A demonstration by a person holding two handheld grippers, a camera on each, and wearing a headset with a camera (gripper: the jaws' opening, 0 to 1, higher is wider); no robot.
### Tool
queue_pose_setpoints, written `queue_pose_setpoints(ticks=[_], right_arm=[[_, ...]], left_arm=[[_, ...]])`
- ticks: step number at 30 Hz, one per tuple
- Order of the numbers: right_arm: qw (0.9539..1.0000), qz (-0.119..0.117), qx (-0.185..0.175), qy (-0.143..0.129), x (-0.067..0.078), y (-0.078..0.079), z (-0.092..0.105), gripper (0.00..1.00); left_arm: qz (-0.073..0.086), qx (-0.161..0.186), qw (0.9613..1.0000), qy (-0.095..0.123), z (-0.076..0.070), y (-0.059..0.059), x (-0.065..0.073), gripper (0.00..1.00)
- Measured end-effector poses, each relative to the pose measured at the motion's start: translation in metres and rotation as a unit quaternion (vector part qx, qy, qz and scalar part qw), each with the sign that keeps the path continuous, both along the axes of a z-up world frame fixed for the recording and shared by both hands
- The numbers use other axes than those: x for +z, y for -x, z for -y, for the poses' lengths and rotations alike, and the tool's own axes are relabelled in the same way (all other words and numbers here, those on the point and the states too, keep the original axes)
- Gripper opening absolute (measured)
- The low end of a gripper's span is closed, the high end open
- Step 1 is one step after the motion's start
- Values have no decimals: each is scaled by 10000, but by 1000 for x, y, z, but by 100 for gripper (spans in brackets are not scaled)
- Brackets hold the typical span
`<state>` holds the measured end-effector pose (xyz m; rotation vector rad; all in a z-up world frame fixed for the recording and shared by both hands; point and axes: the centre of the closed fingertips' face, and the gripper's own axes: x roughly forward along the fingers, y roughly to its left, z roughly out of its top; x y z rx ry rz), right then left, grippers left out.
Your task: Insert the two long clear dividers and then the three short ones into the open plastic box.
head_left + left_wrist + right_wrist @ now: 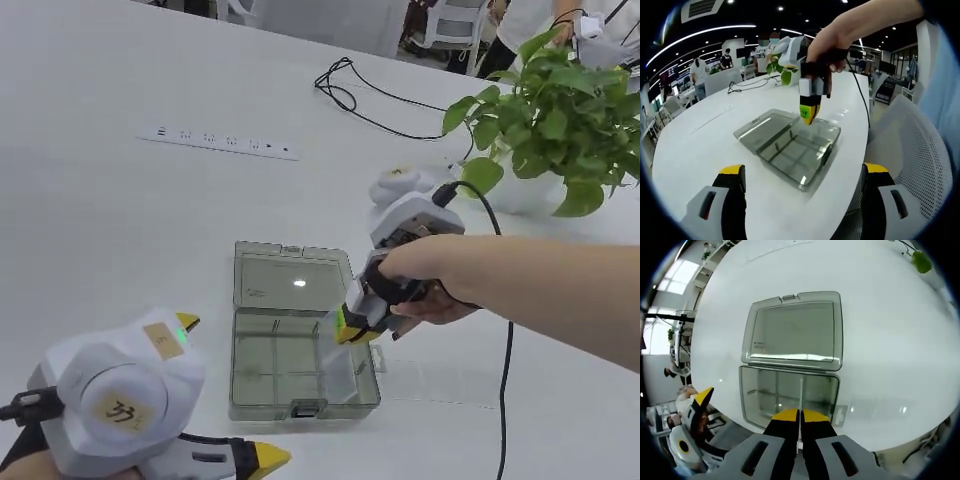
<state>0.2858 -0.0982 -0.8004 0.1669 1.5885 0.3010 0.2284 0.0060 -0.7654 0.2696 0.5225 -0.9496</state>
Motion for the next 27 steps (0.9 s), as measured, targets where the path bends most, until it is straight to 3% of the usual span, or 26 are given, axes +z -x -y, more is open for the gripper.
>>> queue_pose_setpoints(ticks=[27], right_arm=[[9989,46,359,295,-7,-2,-5,2]], left_arm=[[-35,-48,10000,14,6,1,-2,98]])
